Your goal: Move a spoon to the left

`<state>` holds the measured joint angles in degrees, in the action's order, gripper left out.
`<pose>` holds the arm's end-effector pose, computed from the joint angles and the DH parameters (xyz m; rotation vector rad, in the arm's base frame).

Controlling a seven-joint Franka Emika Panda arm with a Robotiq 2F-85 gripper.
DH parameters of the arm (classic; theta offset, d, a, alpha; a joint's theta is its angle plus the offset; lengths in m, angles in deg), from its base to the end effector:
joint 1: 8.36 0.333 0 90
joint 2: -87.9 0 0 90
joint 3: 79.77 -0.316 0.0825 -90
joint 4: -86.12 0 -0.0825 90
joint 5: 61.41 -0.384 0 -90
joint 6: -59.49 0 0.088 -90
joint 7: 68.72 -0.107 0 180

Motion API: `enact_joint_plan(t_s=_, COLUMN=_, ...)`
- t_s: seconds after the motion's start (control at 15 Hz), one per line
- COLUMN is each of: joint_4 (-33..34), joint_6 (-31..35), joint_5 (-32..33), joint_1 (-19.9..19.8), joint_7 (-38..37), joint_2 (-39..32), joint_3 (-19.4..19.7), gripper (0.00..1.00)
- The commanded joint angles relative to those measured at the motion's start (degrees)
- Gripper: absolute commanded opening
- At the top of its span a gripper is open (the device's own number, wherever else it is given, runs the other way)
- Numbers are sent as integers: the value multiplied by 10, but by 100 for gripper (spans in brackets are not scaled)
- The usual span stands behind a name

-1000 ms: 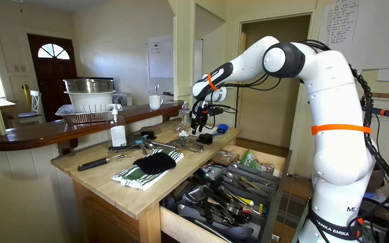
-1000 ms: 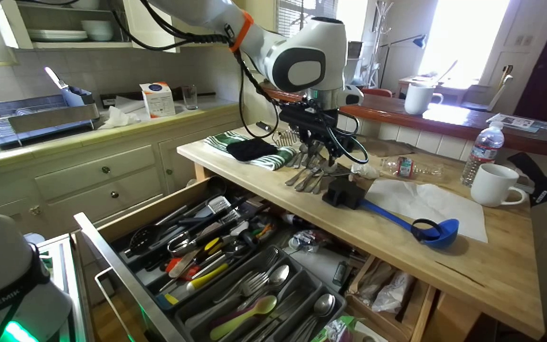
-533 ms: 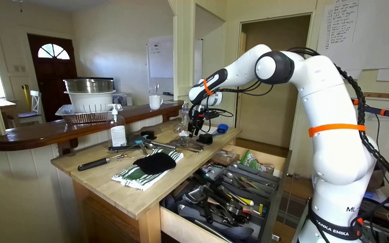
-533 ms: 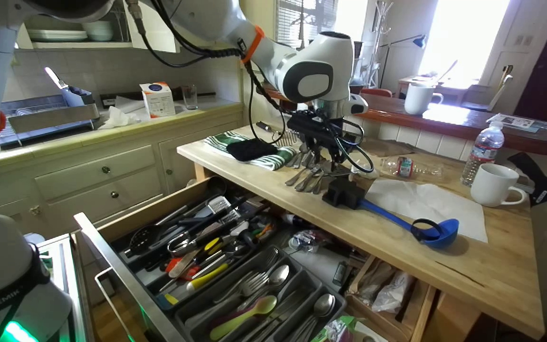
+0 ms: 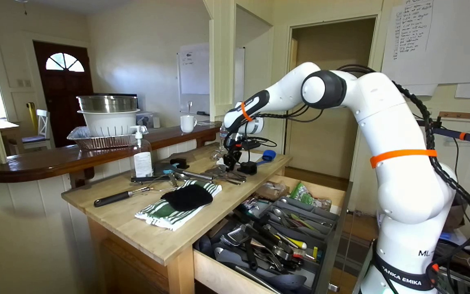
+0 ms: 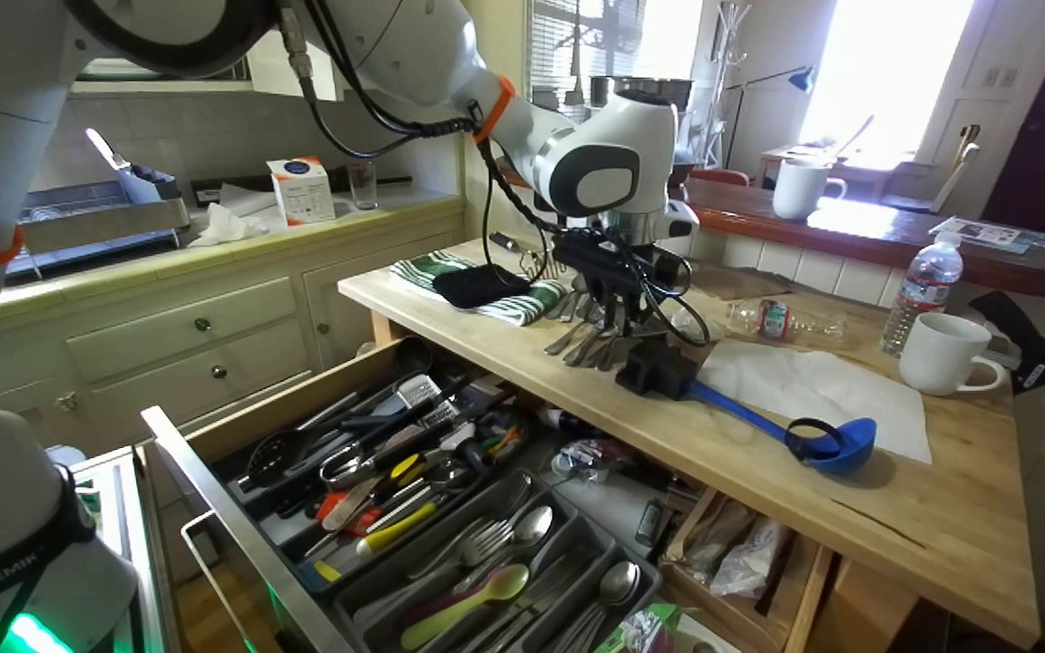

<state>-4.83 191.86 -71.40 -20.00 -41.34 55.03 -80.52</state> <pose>0.6965 -0.1319 0.3160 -3.0288 -0.2689 -0.2863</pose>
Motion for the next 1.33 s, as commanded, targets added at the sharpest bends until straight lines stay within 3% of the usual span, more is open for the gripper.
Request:
enact_joint_plan(t_s=0.0, joint_4=26, joint_6=-23, joint_5=1, joint_1=-10, joint_7=-6, joint_2=-18, joint_3=-11, gripper=30)
enact_joint_plan(t_s=0.4, joint_4=36, joint_6=-31, joint_5=2, joint_1=-11, joint_7=-5, joint_2=-26, joint_3=-14, gripper=26)
enact_joint_plan(t_s=0.67, joint_4=39, joint_6=-39, joint_5=3, joint_1=-11, joint_7=-5, joint_2=-27, joint_3=-14, gripper=2)
enact_joint_plan(t_s=1.27, joint_4=16, joint_6=-25, joint_5=2, joint_1=-11, joint_7=1, joint_2=-5, joint_3=-16, gripper=2)
